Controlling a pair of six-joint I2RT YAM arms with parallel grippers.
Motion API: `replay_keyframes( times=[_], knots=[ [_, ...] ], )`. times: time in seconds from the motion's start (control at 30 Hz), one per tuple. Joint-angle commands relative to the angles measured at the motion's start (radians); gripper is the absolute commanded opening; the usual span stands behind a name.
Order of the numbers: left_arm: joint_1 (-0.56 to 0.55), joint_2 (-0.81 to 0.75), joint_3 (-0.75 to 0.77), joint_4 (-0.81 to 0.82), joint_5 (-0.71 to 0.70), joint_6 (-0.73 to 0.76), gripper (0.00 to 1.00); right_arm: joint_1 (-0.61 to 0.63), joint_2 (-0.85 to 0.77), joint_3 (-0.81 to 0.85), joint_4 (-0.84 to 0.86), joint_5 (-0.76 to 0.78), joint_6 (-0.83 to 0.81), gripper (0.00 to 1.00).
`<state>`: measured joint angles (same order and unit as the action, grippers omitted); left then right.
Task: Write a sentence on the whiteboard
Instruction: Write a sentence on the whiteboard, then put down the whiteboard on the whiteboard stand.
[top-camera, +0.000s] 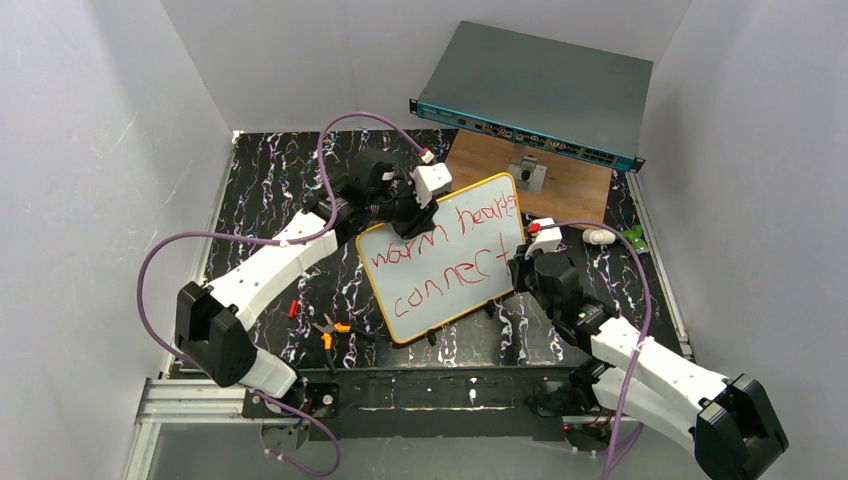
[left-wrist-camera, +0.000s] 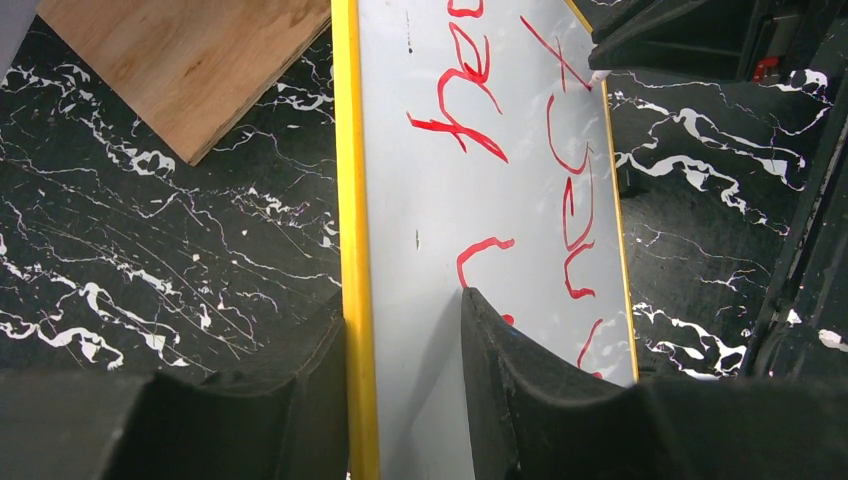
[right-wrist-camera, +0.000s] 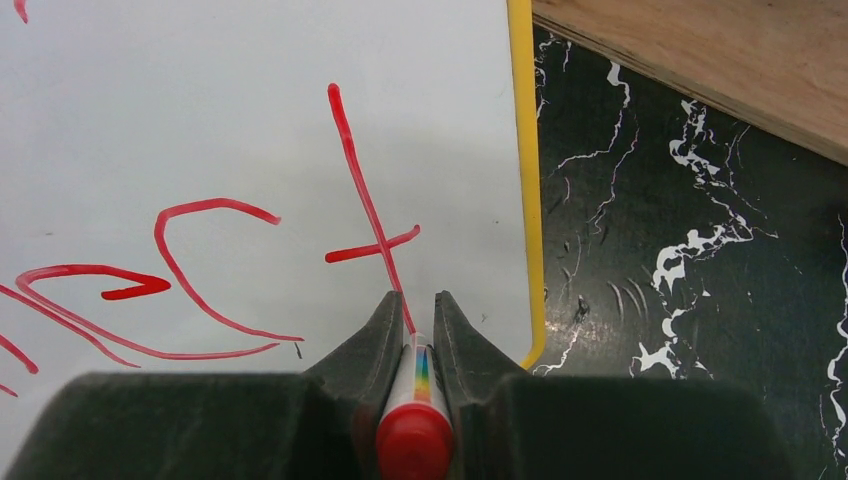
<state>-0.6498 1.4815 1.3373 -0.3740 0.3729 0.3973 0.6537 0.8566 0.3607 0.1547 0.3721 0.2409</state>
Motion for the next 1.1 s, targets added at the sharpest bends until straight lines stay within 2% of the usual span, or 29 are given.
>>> replay_keyframes(
  times=[0.0, 0.17, 0.37, 0.53, 0.77, 0.9, 1.07],
  knots=[
    [-0.029, 0.041, -0.028, -0.107, -0.022, 0.124, 0.00, -0.005, -0.014, 0.008, -0.005, 0.036, 0.017, 0.01],
    [-0.029, 0.034, -0.033, -0.109, -0.022, 0.124, 0.00, -0.007, 0.006, 0.053, -0.023, 0.092, -0.009, 0.01],
    [-0.028, 0.024, -0.040, -0.111, -0.022, 0.124, 0.00, -0.023, 0.056, 0.126, -0.007, 0.096, -0.050, 0.01],
    [-0.029, 0.019, -0.046, -0.111, -0.032, 0.112, 0.00, -0.023, 0.026, 0.208, -0.032, 0.064, -0.076, 0.01],
    [-0.029, 0.007, -0.066, -0.113, -0.057, 0.117, 0.00, -0.022, -0.130, 0.388, -0.274, -0.014, -0.012, 0.01],
    [-0.029, 0.008, -0.084, -0.126, -0.080, 0.130, 0.00, -0.023, -0.218, 0.420, -0.376, 0.022, 0.017, 0.01],
    [-0.029, 0.015, -0.121, -0.111, -0.114, 0.099, 0.00, -0.023, -0.250, 0.420, -0.435, 0.035, 0.014, 0.01]
  ],
)
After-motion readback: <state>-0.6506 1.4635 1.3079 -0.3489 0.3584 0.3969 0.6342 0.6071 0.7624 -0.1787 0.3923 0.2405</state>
